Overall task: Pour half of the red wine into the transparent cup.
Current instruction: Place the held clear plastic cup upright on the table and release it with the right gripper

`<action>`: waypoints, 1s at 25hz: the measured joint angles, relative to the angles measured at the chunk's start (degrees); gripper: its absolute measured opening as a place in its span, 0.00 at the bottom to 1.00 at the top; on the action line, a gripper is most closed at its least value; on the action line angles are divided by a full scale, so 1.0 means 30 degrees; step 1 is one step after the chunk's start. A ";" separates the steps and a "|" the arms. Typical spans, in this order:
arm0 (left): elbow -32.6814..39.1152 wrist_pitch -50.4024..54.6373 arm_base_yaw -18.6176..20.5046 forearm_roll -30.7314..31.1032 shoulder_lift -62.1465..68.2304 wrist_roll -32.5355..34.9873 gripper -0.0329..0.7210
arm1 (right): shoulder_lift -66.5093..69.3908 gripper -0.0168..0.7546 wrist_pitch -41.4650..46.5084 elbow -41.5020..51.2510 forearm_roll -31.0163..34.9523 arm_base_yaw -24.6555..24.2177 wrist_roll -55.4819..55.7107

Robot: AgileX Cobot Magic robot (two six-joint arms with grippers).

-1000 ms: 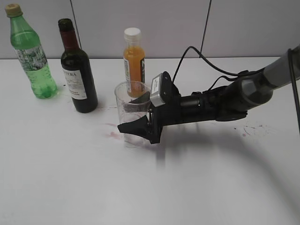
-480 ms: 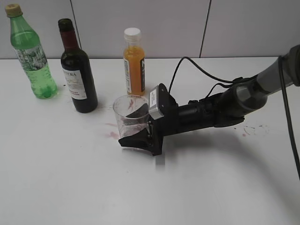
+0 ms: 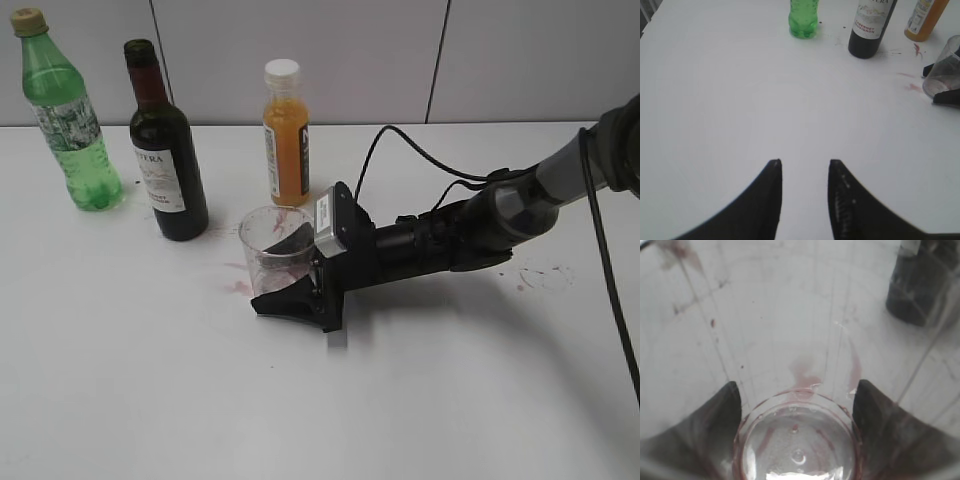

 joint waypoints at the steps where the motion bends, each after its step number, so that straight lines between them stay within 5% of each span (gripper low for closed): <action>1: 0.0000 0.0000 0.0000 0.0000 0.0000 0.0000 0.36 | 0.0000 0.70 0.0000 0.0000 0.0000 0.0000 0.0058; 8: 0.0000 0.0000 0.0000 0.0000 0.0000 0.0000 0.36 | 0.0000 0.88 0.0176 0.0000 -0.0085 0.0000 0.0156; 25: 0.0000 0.0000 0.0000 0.0000 0.0000 0.0000 0.36 | -0.4051 0.88 0.1956 0.4846 -0.0461 -0.3640 -0.0573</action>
